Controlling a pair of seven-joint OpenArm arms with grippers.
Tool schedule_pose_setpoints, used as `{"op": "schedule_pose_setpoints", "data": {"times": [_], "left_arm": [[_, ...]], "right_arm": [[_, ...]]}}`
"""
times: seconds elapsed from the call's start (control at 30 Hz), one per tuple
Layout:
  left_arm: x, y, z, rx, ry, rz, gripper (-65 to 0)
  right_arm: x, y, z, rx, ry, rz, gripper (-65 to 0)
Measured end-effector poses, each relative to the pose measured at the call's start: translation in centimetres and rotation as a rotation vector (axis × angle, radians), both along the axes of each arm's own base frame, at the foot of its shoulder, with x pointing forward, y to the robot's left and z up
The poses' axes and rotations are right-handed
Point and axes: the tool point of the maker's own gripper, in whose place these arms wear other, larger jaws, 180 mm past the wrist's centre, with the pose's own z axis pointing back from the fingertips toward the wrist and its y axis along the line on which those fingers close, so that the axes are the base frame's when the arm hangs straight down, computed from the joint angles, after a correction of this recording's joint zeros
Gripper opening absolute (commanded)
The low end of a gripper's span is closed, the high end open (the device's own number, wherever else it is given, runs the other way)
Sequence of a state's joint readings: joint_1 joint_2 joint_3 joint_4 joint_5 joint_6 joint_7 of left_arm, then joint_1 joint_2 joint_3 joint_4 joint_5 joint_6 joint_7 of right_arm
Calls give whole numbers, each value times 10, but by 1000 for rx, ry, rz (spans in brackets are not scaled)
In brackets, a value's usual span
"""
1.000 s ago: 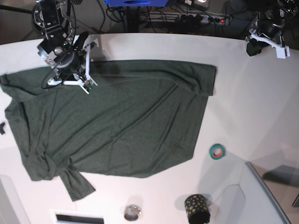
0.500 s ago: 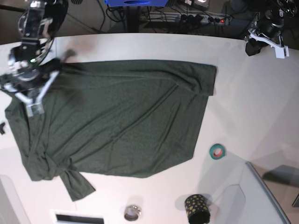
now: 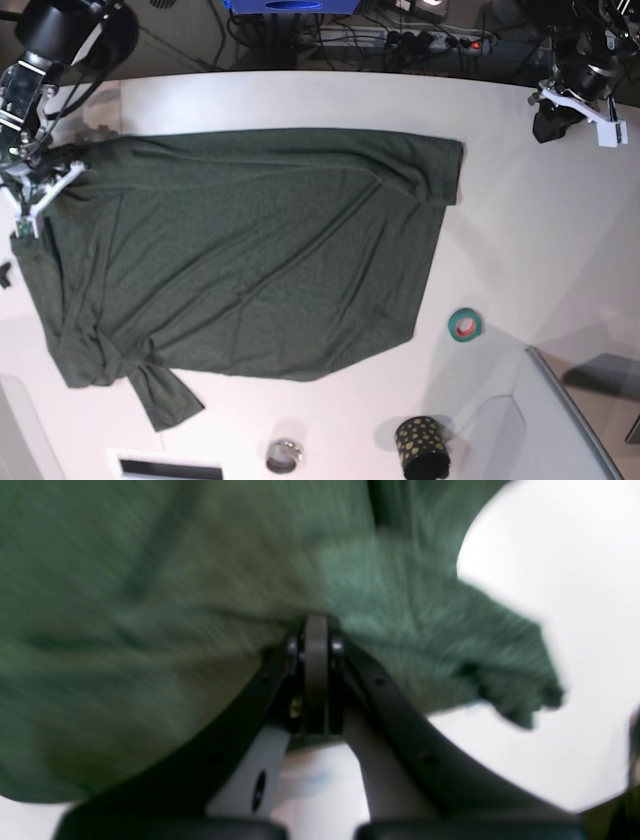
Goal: Layout the t-shirt on the table in an organized manner, then fold the t-shirt properly
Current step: 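Grasp the shirt corners with both grippers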
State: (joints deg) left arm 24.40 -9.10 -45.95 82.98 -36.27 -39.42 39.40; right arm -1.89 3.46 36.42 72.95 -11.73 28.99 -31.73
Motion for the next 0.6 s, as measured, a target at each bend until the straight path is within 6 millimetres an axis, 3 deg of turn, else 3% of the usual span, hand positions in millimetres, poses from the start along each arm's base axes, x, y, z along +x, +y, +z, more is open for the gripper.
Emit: {"op": "schedule_pose_setpoints", "data": {"times": [0.1,0.2,0.3,0.43,0.53,0.6], "left_arm": [[27,-29,6,-30,-35,-48,-558],[67,-85,6,-115,-90,-165,-558],[88,-123,-4,-204,-99,-212,-559],[93,-136,-27,-262,-42,-198,-561],[93,-128,-39,-195,-10,-202,-563],[96,-121,-36,-165,-46,-186,-563]], "right_arm": [[0,-2,0,-2,3,0,-642],[13,-7,20,-38,-55,7,-642],[16,-16,29,-56,-81,-12,-642],[8,-31,19,-57,-47,-70,-642],[17,-44,10,-46,-78,-87,-642],[17,-52,5,-25,-105,-100,-642]]}}
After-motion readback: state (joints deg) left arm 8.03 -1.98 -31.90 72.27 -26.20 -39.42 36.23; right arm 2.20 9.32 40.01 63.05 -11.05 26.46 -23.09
